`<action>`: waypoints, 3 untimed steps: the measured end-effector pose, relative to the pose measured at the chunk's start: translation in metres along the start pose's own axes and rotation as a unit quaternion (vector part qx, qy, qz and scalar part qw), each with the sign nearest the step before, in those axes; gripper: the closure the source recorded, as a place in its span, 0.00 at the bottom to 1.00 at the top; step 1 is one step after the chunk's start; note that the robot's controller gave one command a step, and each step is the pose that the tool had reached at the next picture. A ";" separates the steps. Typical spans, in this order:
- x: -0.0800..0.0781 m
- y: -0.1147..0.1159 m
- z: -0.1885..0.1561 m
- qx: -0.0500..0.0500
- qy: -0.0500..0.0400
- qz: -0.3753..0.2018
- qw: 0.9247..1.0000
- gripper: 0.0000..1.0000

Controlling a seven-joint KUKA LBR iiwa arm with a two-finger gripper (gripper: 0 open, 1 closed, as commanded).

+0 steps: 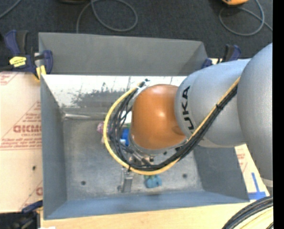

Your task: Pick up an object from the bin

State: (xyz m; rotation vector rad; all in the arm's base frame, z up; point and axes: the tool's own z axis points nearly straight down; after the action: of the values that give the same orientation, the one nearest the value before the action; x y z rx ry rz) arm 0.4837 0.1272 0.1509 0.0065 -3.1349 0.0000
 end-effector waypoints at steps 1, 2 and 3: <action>-0.002 -0.001 -0.004 -0.001 -0.004 0.002 1.000 0.00; -0.058 -0.018 0.035 0.000 -0.005 -0.038 0.999 0.00; -0.064 -0.055 0.023 0.000 -0.003 -0.126 0.992 0.00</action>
Offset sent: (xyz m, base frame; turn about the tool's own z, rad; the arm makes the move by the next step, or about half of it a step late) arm 0.1086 -0.0348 -0.0809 -0.1492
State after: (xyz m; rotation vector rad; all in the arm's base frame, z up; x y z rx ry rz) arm 0.5476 0.0720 0.1278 0.4027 -3.1153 -0.0011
